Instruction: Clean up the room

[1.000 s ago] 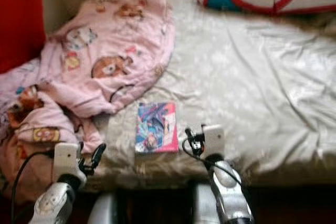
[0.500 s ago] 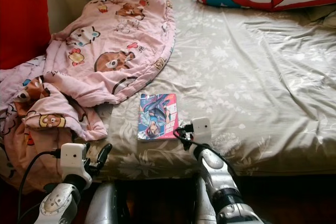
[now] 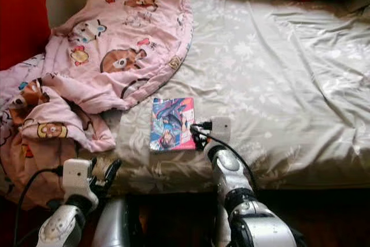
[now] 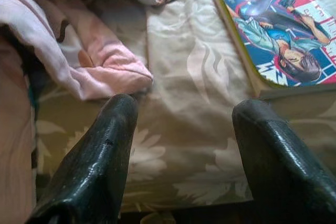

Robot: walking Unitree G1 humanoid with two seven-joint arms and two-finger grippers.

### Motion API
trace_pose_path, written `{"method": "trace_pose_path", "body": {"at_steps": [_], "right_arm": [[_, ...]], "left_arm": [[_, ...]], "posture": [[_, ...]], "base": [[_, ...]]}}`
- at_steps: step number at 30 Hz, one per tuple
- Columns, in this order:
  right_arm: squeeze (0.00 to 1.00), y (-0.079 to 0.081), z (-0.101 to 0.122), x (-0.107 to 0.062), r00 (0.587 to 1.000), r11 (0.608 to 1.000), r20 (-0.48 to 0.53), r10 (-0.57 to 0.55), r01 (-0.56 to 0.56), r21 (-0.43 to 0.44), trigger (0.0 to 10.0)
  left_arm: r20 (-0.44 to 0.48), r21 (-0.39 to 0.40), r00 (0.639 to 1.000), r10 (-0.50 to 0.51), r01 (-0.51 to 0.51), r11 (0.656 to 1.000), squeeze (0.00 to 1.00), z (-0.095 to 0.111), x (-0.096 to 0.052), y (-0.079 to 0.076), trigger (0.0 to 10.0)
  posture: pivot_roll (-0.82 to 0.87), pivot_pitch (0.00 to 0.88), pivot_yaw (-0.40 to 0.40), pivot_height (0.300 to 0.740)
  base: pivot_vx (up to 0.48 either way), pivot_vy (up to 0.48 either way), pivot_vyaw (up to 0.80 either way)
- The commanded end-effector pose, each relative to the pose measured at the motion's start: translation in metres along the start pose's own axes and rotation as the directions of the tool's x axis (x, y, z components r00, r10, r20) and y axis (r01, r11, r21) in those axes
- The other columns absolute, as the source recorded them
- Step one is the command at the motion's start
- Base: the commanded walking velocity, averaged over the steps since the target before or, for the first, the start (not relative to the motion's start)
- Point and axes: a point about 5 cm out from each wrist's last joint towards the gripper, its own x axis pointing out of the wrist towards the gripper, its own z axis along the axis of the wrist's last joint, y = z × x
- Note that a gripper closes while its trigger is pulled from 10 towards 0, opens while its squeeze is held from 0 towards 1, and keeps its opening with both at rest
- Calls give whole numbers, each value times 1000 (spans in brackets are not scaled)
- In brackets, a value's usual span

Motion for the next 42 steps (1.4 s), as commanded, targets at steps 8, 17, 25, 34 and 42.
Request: {"method": "trace_pose_path", "body": {"at_steps": [8,17,25,34,42], "right_arm": [[0,-7,-10,-3,998,998,-38,-49,50,36,10000],[0,-9,-18,-5,995,994,-85,-59,67,87,9882],[0,-7,-21,-5,994,993,-94,-47,57,101,0],[0,-5,-25,-6,994,994,-104,-45,55,96,0],[0,-3,-24,-6,994,994,-101,-31,41,98,0]], "left_arm": [[-18,14,1000,-3,3,1000,0,0,-5,1,10000],[-26,17,1000,-3,4,1000,0,0,-3,0,10000],[-30,18,1000,-2,2,1000,0,-1,-3,0,10000],[-33,17,999,0,1,1000,0,-1,-4,0,10000],[-36,17,999,3,-2,1000,0,-2,-3,0,10000]], "posture": [[82,220,45,553],[82,207,42,553],[84,211,41,553],[82,218,42,553],[81,217,39,553]], "base": [[0,0,0],[0,0,0],[0,0,0],[0,0,0],[0,0,0]]}}
